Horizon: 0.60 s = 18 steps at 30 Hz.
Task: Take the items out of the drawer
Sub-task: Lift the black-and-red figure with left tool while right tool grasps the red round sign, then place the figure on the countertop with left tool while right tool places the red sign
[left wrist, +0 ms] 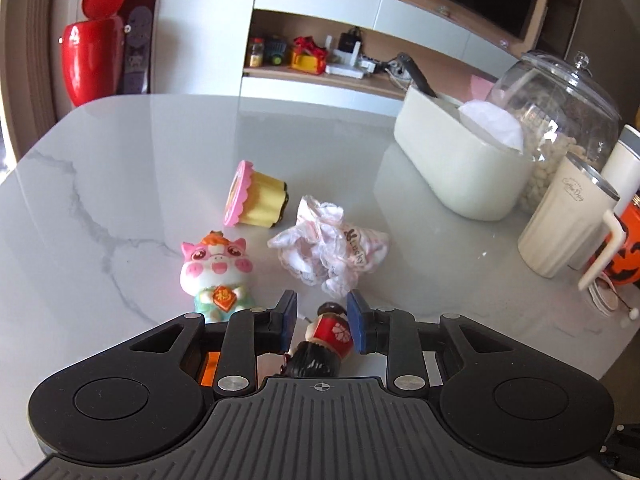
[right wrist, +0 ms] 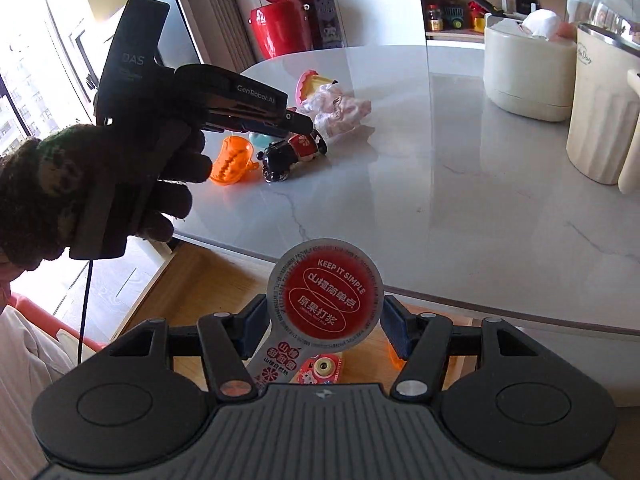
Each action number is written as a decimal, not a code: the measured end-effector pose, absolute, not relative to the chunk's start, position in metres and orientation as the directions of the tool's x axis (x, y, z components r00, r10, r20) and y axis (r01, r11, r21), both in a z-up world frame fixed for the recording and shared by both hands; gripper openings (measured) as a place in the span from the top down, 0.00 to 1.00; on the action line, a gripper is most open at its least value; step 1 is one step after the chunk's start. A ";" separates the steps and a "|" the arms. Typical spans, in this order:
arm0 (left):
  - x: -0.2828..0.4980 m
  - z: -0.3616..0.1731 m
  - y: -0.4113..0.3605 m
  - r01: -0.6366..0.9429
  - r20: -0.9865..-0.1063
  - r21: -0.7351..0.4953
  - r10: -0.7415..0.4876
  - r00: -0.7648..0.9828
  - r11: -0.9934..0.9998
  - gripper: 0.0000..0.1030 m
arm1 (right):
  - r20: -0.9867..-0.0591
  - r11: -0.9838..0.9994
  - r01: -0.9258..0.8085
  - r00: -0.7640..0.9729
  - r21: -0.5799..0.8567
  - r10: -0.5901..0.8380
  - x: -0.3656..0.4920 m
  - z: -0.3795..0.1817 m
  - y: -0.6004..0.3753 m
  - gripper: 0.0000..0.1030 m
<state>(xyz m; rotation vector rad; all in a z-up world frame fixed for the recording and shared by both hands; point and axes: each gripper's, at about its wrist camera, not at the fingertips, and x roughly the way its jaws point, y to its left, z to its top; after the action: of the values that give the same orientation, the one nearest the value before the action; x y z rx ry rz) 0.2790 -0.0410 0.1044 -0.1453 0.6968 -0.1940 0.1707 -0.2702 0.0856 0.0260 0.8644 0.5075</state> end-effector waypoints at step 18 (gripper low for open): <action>0.139 0.064 0.038 0.294 -0.636 -0.387 -0.484 0.602 0.874 0.84 | -0.683 0.897 -0.300 0.581 0.326 0.442 0.264 0.118 -0.247 0.41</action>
<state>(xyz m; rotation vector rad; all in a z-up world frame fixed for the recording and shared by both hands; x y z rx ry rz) 0.1386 0.0376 0.0639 -0.2538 0.8084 -0.4559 0.2642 -0.2469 0.1180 0.1823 0.8458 0.4364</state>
